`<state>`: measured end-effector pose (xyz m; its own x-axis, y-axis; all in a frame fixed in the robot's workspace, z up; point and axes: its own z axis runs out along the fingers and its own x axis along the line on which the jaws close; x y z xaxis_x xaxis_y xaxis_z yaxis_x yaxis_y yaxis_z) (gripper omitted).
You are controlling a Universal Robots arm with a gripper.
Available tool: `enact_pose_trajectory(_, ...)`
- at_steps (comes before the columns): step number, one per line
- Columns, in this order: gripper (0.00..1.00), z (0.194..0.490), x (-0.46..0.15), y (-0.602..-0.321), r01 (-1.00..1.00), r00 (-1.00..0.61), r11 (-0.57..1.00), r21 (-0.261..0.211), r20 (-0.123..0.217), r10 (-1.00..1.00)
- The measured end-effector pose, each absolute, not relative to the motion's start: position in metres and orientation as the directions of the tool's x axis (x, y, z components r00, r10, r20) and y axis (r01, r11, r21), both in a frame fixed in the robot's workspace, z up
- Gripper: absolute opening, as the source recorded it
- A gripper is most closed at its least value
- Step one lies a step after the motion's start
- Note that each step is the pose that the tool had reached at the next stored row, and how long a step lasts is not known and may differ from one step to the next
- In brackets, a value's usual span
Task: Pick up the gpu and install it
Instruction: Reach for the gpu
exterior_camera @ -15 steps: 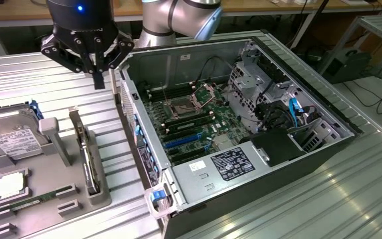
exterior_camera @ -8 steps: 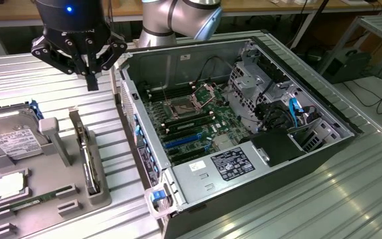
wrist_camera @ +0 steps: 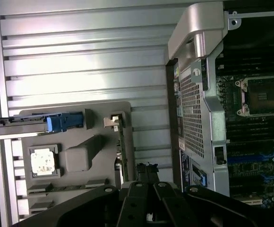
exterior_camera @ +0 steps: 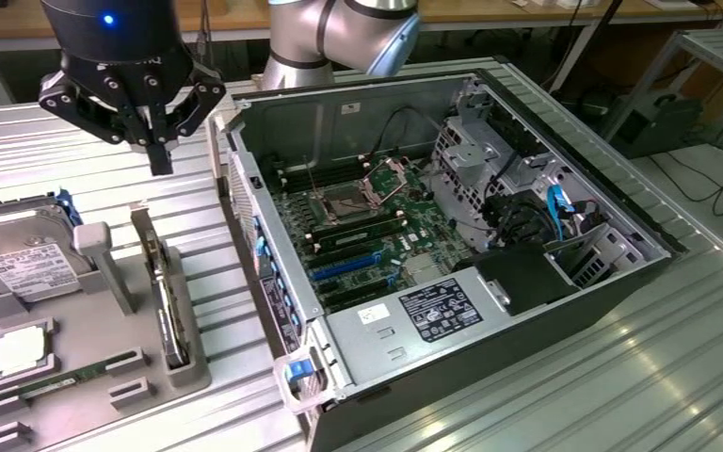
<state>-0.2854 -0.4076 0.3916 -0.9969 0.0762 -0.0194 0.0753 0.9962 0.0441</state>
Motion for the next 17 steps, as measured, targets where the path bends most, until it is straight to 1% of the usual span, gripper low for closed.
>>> enact_pose_trajectory(17, 0.11, 0.391, -0.315, -0.412, 0.075, -0.997, 0.996, 0.044, -0.018, 0.076)
